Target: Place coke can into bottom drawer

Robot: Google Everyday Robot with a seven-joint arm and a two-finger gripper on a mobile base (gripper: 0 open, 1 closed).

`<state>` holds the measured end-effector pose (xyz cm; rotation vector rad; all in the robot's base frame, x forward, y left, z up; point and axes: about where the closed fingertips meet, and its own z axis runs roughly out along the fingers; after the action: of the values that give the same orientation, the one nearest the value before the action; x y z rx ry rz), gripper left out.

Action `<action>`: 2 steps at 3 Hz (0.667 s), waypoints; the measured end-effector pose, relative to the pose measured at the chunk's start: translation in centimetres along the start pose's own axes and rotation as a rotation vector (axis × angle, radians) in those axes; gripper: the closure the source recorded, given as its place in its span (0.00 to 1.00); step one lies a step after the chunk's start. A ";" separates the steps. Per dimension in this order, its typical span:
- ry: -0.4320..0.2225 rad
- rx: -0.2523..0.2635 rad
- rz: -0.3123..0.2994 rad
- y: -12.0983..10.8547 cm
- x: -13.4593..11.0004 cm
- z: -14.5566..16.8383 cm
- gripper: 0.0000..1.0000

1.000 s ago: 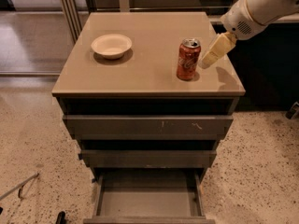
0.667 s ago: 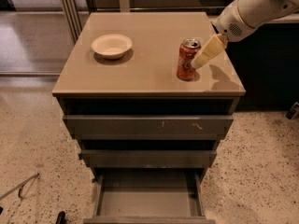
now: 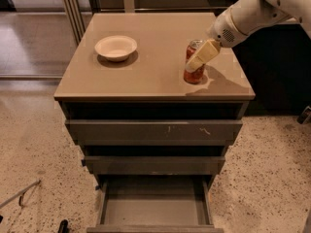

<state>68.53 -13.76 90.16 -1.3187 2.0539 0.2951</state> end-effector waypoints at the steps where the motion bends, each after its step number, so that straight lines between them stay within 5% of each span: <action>1: -0.002 -0.004 0.002 0.0 0.0 0.3 0.26; 2: -0.002 -0.004 0.002 0.0 0.0 0.3 0.50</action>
Offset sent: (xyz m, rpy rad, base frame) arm 0.0009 0.0017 -0.0017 0.0039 0.0032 0.0016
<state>68.62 -13.58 89.99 -1.3185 2.0540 0.3020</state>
